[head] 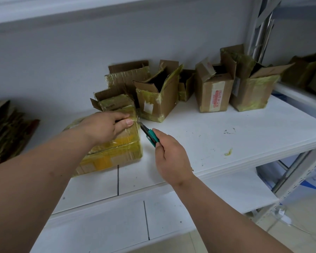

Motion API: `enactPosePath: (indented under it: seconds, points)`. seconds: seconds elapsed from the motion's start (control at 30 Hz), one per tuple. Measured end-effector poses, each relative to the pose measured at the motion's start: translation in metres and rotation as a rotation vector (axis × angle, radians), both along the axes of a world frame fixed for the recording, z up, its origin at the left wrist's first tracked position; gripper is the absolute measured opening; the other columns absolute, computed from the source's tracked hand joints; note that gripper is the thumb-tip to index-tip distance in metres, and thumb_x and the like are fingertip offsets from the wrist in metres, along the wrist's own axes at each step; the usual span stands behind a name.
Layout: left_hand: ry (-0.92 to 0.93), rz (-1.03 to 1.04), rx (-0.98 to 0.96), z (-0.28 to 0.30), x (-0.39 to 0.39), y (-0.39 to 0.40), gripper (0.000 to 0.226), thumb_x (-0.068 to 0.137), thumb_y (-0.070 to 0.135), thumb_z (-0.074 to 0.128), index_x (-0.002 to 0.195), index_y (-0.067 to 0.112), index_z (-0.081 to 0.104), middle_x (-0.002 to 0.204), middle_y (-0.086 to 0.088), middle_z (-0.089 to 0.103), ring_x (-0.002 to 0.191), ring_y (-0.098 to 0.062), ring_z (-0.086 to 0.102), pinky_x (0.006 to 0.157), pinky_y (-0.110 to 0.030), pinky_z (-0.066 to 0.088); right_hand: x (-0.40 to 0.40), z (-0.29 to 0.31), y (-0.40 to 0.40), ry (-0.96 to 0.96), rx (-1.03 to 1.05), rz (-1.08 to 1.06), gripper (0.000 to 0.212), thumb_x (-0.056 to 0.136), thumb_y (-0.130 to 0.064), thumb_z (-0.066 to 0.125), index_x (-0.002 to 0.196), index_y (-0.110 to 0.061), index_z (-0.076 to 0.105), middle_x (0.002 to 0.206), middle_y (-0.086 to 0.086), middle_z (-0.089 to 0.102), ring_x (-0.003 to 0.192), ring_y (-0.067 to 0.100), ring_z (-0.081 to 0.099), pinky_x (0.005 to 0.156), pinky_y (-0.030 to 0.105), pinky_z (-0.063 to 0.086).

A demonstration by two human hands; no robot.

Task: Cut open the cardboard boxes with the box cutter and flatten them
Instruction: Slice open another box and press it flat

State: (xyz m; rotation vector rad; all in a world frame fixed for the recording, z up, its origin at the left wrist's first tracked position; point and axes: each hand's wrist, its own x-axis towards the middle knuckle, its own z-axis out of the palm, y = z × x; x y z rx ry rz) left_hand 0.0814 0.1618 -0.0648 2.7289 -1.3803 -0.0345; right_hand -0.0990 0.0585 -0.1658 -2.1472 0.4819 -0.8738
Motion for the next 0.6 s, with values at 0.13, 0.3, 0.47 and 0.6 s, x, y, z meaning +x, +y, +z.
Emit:
enactPosePath:
  seconds: [0.13,0.3,0.47,0.6]
  points:
    - [-0.007,0.007,0.008,0.0,0.0003,0.0003,0.085,0.073,0.08,0.016,0.143,0.041,0.044,0.147,0.004,0.049,0.132,-0.025,0.046,0.102,-0.036,0.043,0.0009,0.0033,0.0003,0.013,-0.009,0.012,0.054,0.093,-0.024,0.031,0.144,-0.014,0.049,0.13,0.005,0.062,0.117,0.018,0.056,0.099,0.026,0.045]
    - [0.001,0.008,0.006,0.001,-0.0017,-0.0001,0.083,0.074,0.079,0.017,0.142,0.04,0.045,0.147,0.005,0.049,0.134,-0.024,0.045,0.103,-0.037,0.042,-0.0003,0.0064,0.0032,0.053,-0.049,0.011,0.057,0.093,-0.026,0.03,0.147,-0.014,0.045,0.116,0.01,0.065,0.104,0.024,0.059,0.089,0.036,0.051]
    - [-0.004,0.013,0.014,0.0019,-0.0022,-0.0005,0.081,0.075,0.078,0.018,0.141,0.04,0.046,0.145,0.004,0.051,0.131,-0.025,0.048,0.099,-0.036,0.042,0.0032,0.0068,0.0049,0.114,-0.136,0.0,0.051,0.099,-0.019,0.045,0.15,-0.015,0.039,0.105,0.008,0.067,0.092,0.024,0.06,0.075,0.029,0.043]
    - [-0.03,0.016,0.014,0.0016,-0.0015,-0.0007,0.081,0.075,0.079,0.017,0.14,0.041,0.047,0.144,0.003,0.052,0.129,-0.025,0.049,0.097,-0.037,0.044,0.0051,0.0084,0.0006,0.145,-0.157,0.003,0.051,0.1,-0.019,0.045,0.15,-0.018,0.039,0.102,0.008,0.065,0.092,0.025,0.058,0.074,0.03,0.044]
